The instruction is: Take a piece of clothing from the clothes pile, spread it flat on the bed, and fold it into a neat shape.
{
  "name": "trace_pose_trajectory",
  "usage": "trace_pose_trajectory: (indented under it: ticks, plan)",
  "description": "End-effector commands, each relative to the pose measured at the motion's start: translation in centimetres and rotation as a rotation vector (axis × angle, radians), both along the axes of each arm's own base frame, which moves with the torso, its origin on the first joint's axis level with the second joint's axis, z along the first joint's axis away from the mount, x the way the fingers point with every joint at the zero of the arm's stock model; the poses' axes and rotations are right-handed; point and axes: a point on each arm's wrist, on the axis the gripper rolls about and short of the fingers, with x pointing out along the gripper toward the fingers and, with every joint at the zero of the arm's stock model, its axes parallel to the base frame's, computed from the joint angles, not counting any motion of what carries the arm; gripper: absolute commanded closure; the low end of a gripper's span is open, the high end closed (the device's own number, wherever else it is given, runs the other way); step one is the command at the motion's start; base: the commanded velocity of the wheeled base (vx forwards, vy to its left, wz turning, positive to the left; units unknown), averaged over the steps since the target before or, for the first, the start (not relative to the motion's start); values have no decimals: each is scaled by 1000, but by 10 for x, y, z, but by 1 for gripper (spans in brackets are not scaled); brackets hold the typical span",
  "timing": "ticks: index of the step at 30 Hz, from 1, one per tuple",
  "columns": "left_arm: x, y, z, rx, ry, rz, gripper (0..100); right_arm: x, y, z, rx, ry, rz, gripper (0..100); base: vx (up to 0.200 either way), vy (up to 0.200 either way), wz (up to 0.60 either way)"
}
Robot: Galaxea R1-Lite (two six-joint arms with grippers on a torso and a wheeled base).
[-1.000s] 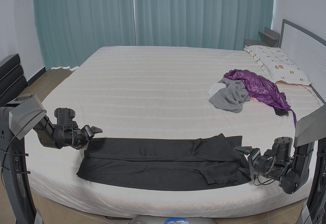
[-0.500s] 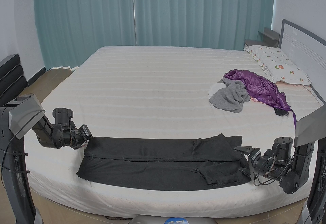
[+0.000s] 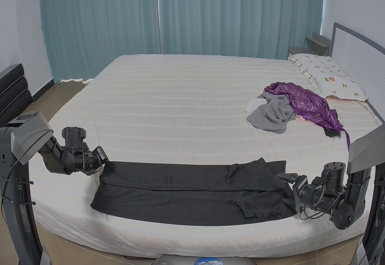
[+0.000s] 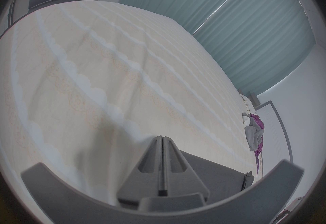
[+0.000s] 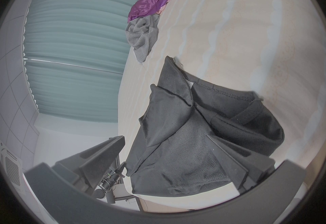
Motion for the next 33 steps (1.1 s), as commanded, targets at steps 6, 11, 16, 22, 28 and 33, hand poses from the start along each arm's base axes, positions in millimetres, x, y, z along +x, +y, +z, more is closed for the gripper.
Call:
trace_pose_trajectory:
  ticks: [6,11,16,22,28,33]
  plan:
    - [2,3,-1,-3,-1,7,100,1,0,1,2,-15,1,0,0,0,0]
    - [2,2,0,-24,1,23,0,1,0,1,2,-13,1,0,0,0,0]
    - [-6,3,6,-33,1,17,0,0,0,1,2,-13,1,0,0,0,0]
    - [-29,-1,23,-66,-8,-86,0,0,0,1,3,-11,0,0,0,0,0]
    - [-51,-3,17,33,6,-236,0,0,0,1,2,-12,1,0,0,0,0]
    - [-58,-6,8,78,27,-286,0,0,0,1,2,-10,1,0,0,0,0]
